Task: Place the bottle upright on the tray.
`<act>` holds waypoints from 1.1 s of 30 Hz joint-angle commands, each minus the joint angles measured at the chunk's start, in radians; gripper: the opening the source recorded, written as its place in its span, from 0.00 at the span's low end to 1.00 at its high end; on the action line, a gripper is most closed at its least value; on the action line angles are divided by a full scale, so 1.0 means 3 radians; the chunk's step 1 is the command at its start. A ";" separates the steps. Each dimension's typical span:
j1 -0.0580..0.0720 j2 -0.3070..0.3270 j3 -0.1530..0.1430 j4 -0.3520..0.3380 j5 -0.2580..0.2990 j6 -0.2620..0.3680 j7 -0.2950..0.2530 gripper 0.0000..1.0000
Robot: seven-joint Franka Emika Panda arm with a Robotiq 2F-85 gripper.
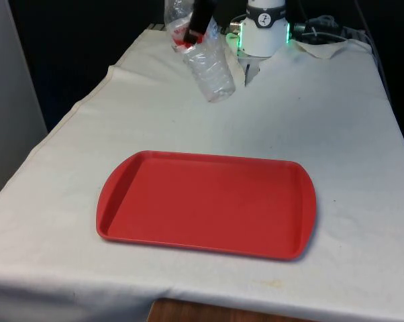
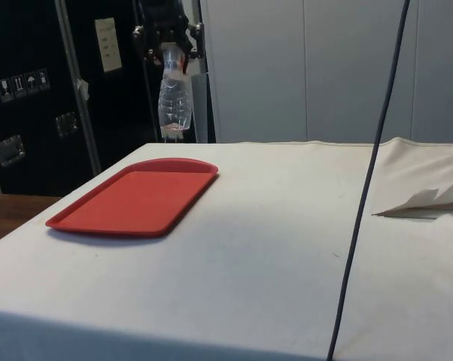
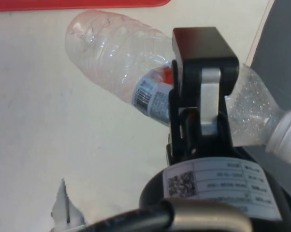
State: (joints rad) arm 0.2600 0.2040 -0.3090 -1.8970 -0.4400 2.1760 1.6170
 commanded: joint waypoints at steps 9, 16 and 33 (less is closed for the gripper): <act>0.0003 0.0137 0.0000 0.0070 -0.0177 0.0170 0.0113 0.33; -0.0007 0.0227 0.0007 0.0110 -0.0237 0.0233 0.0117 0.33; -0.0010 0.0510 0.0010 0.0357 -0.0597 0.0333 0.0317 0.33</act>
State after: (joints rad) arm 0.2570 0.3570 -0.3060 -1.7900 -0.6190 2.2760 1.7120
